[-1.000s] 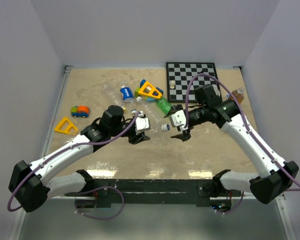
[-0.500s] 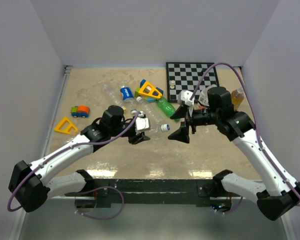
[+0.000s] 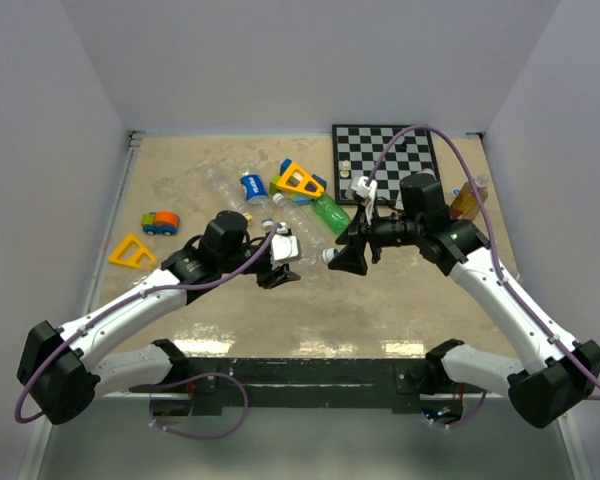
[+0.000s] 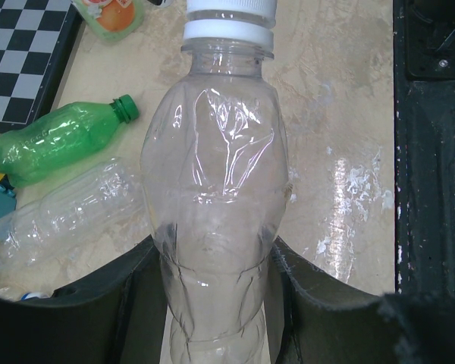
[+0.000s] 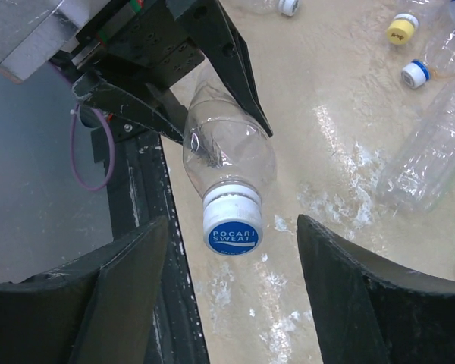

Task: Unscrew the bottle caps
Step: Unscrew the bottle cap from the plastic bottle.

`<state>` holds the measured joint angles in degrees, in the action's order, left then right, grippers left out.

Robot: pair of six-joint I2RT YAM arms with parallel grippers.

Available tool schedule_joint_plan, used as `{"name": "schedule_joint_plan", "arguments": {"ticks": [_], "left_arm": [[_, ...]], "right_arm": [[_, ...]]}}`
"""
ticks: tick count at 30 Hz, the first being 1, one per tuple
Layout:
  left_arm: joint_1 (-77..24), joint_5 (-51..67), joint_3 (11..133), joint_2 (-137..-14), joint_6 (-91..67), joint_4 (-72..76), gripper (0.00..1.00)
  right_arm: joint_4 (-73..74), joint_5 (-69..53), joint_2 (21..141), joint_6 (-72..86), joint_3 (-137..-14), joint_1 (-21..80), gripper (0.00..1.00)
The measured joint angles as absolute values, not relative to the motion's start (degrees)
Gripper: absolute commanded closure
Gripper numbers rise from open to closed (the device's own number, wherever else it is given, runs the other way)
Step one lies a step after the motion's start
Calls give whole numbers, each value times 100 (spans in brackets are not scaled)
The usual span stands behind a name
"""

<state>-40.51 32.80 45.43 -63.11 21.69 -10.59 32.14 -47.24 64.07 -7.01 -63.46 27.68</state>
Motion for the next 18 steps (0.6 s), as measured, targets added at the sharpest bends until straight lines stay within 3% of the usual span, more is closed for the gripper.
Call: {"name": "schedule_joint_plan", "arguments": {"ticks": [7, 9, 10, 12, 18], "left_arm": [[-4051, 3280, 4541, -6311, 2169, -1059, 100], [-4051, 3280, 4543, -6311, 2169, -1059, 100], [-4051, 3280, 4543, -6311, 2169, -1061, 100], [-4051, 3269, 4541, -6311, 2169, -1100, 100], [-4049, 3277, 4541, -6311, 2187, -1133, 100]], "right_arm": [[3218, -4735, 6510, -661, -6333, 2773, 55], [3242, -4755, 6565, -694, -6333, 2775, 70], [3260, -4770, 6591, -714, -6333, 2775, 85], [3286, -4818, 6622, -797, -6333, 2775, 100], [3758, -5030, 6820, -1586, -6602, 2775, 100]]}}
